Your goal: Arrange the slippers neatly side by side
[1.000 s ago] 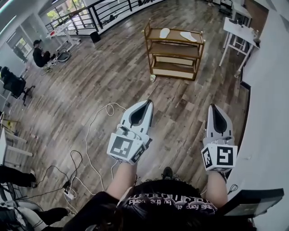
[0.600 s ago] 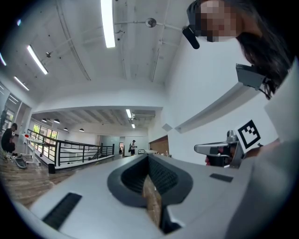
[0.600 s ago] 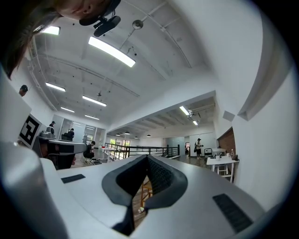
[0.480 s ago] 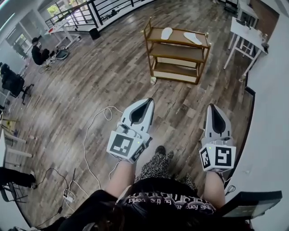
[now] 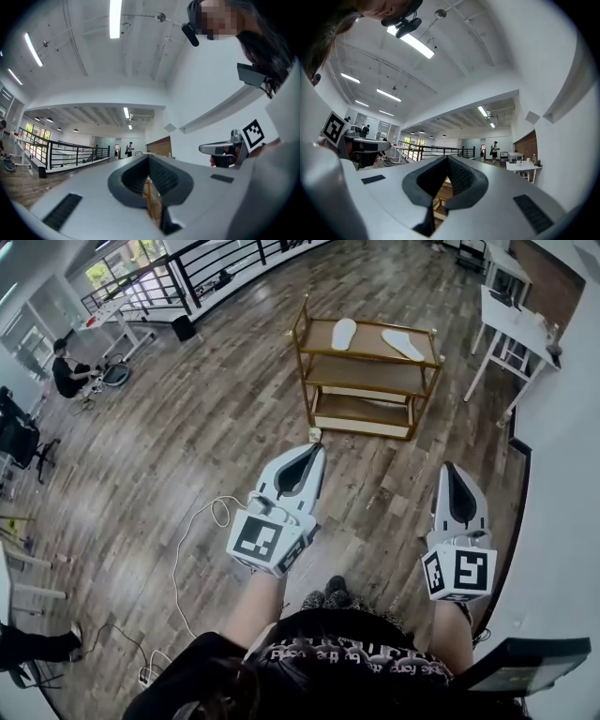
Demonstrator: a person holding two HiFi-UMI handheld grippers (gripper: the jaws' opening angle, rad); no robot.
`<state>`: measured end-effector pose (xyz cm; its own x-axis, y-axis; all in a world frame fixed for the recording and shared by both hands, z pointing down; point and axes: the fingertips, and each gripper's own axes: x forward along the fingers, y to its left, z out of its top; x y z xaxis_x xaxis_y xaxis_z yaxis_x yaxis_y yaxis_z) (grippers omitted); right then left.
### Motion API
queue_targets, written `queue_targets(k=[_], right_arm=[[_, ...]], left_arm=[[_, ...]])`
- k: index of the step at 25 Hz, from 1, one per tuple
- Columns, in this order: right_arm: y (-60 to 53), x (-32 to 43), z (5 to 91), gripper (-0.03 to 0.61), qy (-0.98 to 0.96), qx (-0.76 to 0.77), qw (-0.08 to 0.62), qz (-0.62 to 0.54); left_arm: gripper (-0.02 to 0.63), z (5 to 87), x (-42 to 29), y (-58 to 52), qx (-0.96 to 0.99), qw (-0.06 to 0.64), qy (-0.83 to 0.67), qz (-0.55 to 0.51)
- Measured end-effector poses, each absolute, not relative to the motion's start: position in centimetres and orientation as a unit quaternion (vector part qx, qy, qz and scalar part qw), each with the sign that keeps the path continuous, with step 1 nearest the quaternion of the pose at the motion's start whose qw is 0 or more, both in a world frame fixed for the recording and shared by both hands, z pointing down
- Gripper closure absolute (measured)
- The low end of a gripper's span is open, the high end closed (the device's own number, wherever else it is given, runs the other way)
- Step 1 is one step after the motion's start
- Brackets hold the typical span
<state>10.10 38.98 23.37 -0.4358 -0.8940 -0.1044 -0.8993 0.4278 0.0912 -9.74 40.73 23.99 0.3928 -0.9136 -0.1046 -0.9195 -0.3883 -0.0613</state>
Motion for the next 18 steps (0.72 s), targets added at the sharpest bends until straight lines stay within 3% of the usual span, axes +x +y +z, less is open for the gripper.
queue_targets(k=[18], right_arm=[[21.3, 8.2, 25.1, 0.575, 0.844, -0.533, 0.019, 0.051]], left_arm=[[0.621, 26.3, -11.8, 23.9, -0.830, 0.032, 0.557, 0.022]])
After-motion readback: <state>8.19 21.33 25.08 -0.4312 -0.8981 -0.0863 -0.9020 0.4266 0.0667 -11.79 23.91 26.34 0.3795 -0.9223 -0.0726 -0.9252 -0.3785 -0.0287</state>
